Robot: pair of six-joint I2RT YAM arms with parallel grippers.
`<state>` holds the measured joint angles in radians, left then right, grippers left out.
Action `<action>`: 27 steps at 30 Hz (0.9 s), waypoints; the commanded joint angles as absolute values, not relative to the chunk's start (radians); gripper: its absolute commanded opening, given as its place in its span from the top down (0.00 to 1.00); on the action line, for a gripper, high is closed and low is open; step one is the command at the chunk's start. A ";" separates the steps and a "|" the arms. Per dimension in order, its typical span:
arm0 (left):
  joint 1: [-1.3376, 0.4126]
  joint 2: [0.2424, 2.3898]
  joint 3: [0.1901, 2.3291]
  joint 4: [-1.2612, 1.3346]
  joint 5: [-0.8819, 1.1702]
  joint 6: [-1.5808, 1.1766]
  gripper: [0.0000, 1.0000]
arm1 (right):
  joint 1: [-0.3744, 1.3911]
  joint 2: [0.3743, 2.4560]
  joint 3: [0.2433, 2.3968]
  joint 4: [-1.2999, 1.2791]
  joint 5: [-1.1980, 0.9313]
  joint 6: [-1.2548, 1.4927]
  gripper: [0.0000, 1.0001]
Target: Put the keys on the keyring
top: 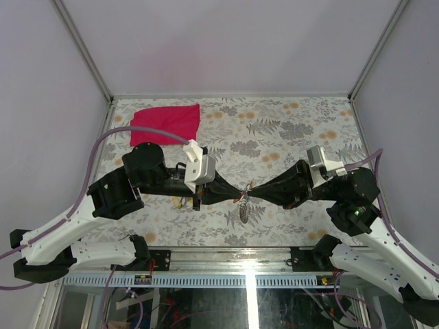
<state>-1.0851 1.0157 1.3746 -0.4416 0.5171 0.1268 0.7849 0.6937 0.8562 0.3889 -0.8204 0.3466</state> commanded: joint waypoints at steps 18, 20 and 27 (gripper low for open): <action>-1.088 0.985 1.272 -0.234 0.478 0.037 1.00 | 0.788 0.655 0.775 0.782 -0.648 0.487 1.00; -1.087 0.985 1.265 -0.228 0.471 0.035 1.00 | 0.788 0.651 0.767 0.789 -0.630 0.490 1.00; -1.087 0.978 1.217 -0.158 0.440 -0.006 1.00 | 0.787 0.646 0.736 0.856 -0.565 0.515 1.00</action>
<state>-1.0859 0.9901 1.2575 -0.2207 0.4706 0.0353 0.7849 0.6701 0.7258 0.6800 -0.6613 0.4961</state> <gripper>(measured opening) 0.010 0.011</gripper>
